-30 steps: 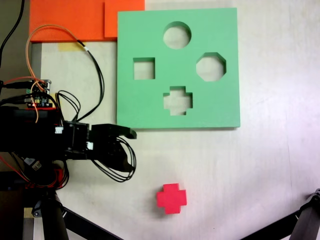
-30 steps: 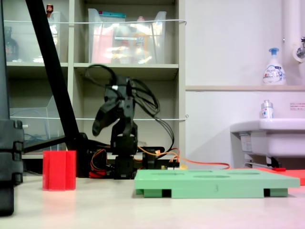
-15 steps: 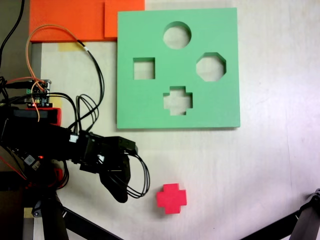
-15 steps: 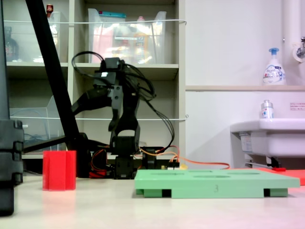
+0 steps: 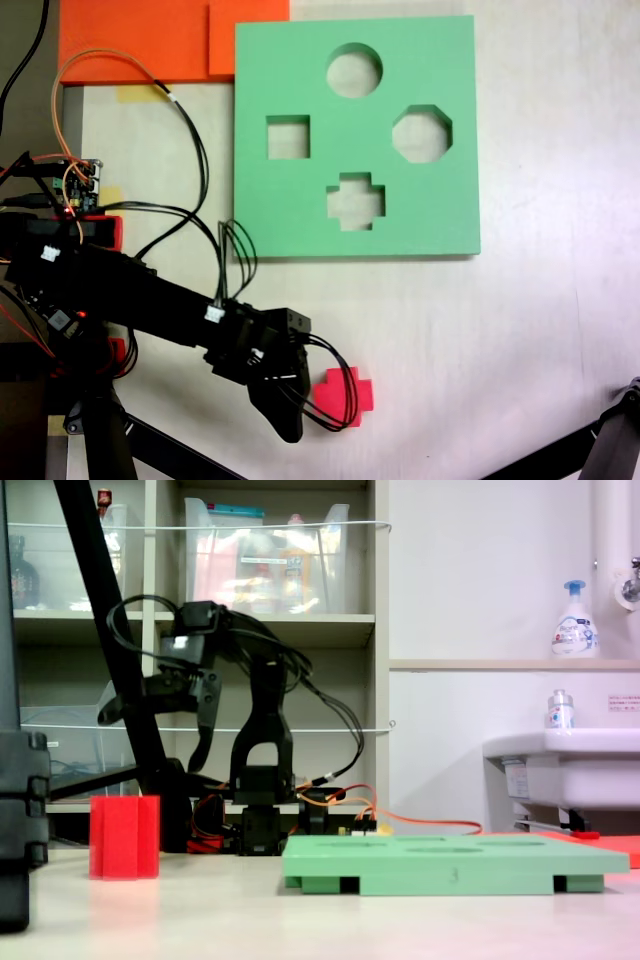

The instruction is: Put the cross columnar block into the corresponding hole

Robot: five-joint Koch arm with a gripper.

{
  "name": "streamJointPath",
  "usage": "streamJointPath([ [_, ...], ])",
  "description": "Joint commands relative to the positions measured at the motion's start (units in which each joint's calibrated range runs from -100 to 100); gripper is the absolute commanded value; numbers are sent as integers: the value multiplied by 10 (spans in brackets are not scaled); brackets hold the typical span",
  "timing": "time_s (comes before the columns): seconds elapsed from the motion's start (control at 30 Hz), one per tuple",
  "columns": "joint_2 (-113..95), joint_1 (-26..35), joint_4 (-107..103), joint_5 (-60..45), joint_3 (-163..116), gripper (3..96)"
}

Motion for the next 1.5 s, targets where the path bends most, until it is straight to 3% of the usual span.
streamJointPath([
  [0.03,31,-3,27,-14,45,823],
  [0.63,216,-11,54,-23,132,823],
  [1.5,321,-7,68,-23,138,823],
])
